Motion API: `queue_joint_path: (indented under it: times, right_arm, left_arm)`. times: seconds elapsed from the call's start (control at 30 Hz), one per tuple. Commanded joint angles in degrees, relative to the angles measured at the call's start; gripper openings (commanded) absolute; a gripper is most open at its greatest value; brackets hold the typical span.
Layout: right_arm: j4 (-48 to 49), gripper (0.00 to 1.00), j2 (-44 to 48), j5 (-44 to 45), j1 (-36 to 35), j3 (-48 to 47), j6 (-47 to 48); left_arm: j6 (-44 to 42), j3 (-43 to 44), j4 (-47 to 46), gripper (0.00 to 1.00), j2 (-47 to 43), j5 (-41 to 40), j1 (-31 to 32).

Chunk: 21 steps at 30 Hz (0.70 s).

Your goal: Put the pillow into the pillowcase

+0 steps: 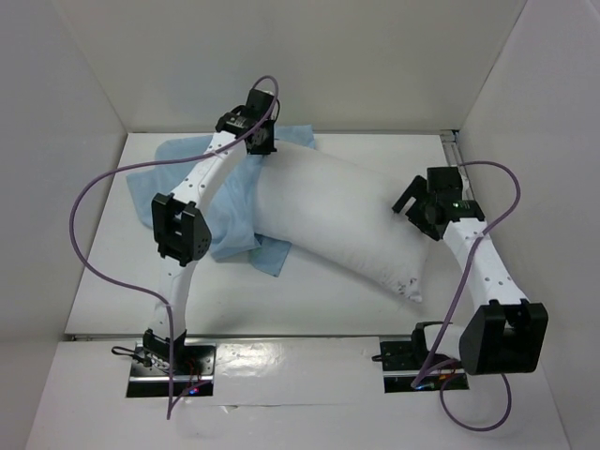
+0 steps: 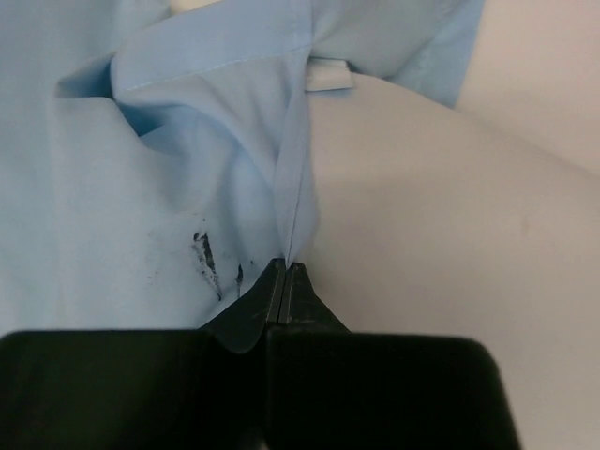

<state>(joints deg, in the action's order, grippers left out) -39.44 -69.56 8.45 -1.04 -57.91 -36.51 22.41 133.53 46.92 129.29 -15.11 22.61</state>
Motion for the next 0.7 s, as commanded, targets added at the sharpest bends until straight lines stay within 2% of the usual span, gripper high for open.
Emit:
queue_joint_path:
  times: [0.0,0.03,0.07,0.1,0.13,0.17,0.2,0.27,0.4,0.5,0.6,0.67]
  right_arm:
    - [9.3,0.93,-3.3,-15.0,0.4,3.0,7.4]
    - [10.9,0.79,-4.9,-21.7,0.4,3.0,7.4]
    - [15.1,0.62,-4.9,-24.9,0.4,3.0,7.4]
    - [16.9,0.23,-4.9,-27.0,-1.7,3.6,6.6]
    - [18.8,0.11,-4.9,-28.9,-2.8,3.6,5.8]
    - [20.3,0.04,-3.2,-28.9,-4.0,3.6,5.2]
    - [21.8,0.0,-2.5,-28.4,-6.2,2.5,4.5]
    - [23.1,0.0,-0.3,-27.9,-7.7,1.1,3.0]
    - [23.8,0.0,2.3,-27.9,-11.1,-6.4,0.7]
    - [22.0,0.0,4.8,-22.6,-14.9,-11.1,-0.9]
    - [21.5,0.0,8.4,-18.1,-17.8,-9.0,-3.7]
    - [20.6,0.0,11.1,-12.4,-20.0,-3.5,-5.3]
  left_arm:
    - [-2.2,2.8,-3.2,0.0,-1.8,7.5,1.1]
    - [-2.9,2.8,-3.8,0.0,-2.4,9.1,2.3]
    - [-3.4,2.8,-4.3,0.0,-2.9,10.4,3.2]
    - [-4.0,2.8,-4.3,0.0,-3.7,12.5,4.2]
    - [-4.7,2.8,-4.3,0.0,-3.7,14.0,6.2]
    - [-5.3,2.8,-4.9,0.0,-4.5,15.4,7.3]
    - [-5.3,2.8,-4.9,0.0,-5.1,18.9,8.2]
    - [-4.3,3.3,-4.9,0.0,-5.1,22.9,10.6]
    - [1.3,6.5,-6.3,0.0,-5.1,39.2,14.1]
    - [5.3,7.2,-8.0,0.0,-6.6,45.2,17.4]
    - [7.7,-0.4,-13.2,0.0,-10.9,43.5,17.4]
    - [7.7,-1.5,-13.3,0.0,-10.9,40.0,16.5]
